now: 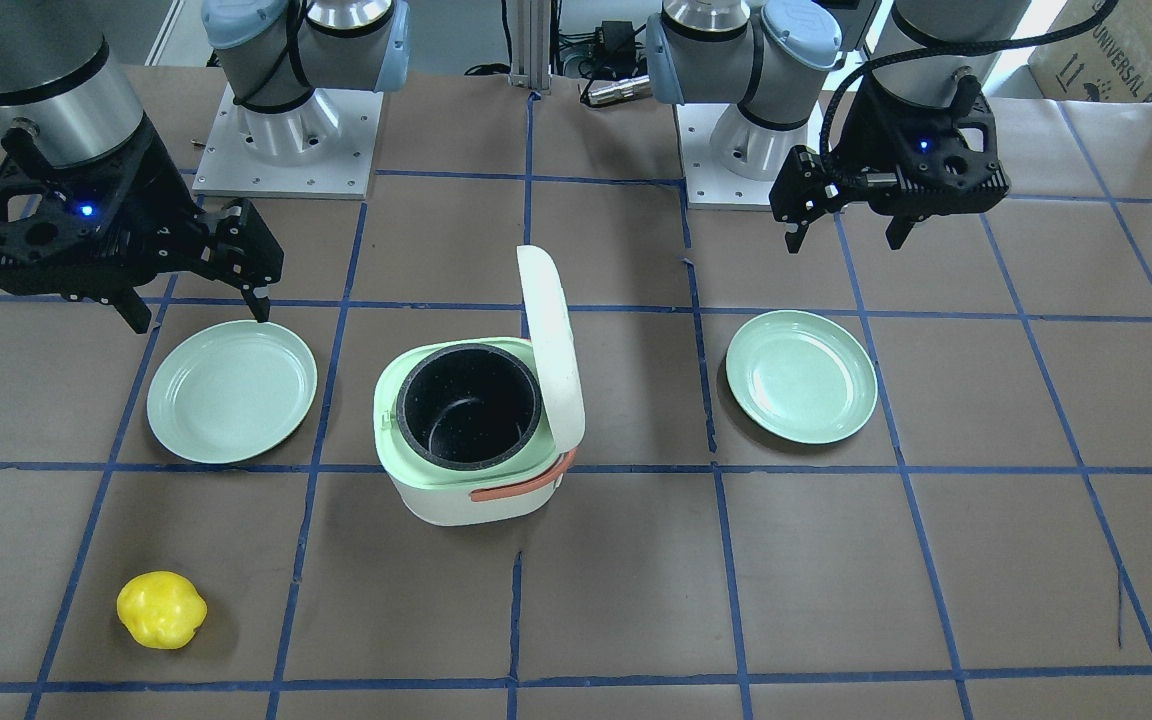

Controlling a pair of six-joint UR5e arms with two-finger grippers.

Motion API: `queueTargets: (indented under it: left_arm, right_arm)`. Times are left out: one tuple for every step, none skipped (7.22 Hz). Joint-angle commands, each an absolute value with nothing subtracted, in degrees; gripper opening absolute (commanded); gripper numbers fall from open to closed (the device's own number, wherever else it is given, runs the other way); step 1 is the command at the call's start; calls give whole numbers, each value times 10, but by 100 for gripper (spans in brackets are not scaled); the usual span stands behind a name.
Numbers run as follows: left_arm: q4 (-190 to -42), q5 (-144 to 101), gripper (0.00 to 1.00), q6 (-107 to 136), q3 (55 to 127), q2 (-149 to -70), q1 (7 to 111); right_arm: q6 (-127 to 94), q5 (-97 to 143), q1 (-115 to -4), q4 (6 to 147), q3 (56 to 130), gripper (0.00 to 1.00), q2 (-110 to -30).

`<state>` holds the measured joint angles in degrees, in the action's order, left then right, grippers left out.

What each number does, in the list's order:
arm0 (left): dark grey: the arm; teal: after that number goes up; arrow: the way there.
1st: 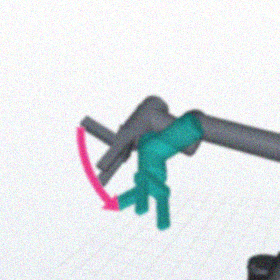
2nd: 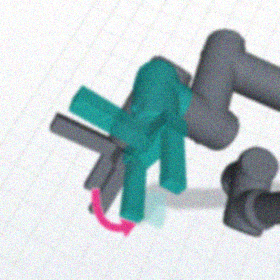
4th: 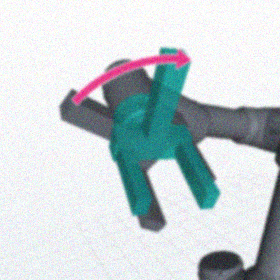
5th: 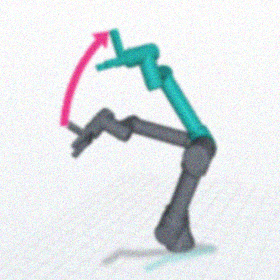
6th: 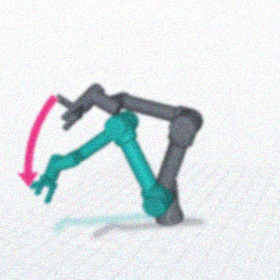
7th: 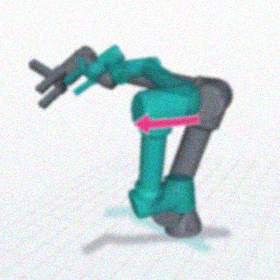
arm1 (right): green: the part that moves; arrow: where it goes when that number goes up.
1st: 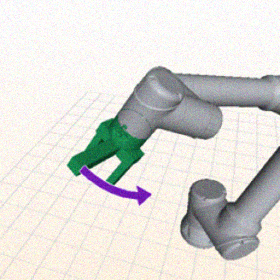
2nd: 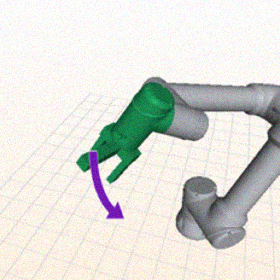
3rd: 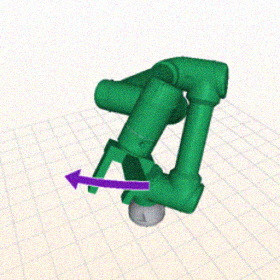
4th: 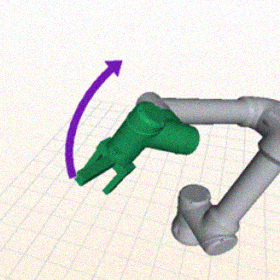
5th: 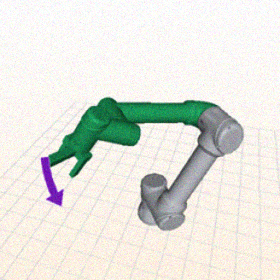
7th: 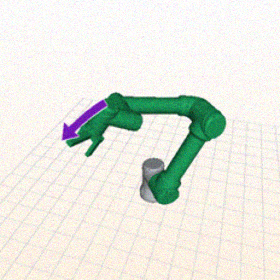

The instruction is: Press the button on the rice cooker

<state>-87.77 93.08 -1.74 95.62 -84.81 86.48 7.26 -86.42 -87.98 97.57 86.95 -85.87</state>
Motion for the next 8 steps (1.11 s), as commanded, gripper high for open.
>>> queueTargets:
  left_arm:
    - [-877, 931, 100, -18, 956, -848, 865]
    - [-877, 931, 100, -18, 956, -848, 865]
    - [-877, 931, 100, -18, 956, -848, 865]
    - [-877, 931, 100, -18, 956, -848, 865]
    - [-877, 931, 100, -18, 956, -848, 865]
    - [-877, 931, 100, -18, 956, -848, 865]
    - [-877, 931, 100, -18, 956, -848, 865]
    - [-877, 931, 100, -18, 956, -848, 865]
  right_arm:
    - [75, -864, -880, 977, 882, 100, -864]
    - [75, -866, -878, 974, 885, 100, -862]
    - [75, -869, -879, 962, 887, 100, -863]
    - [75, -869, -879, 961, 887, 100, -864]
    - [75, -871, -878, 962, 887, 100, -864]
    - [75, -871, -878, 962, 887, 100, -864]
    - [75, -871, -878, 962, 887, 100, -865]
    - [75, -871, -878, 962, 887, 100, -864]
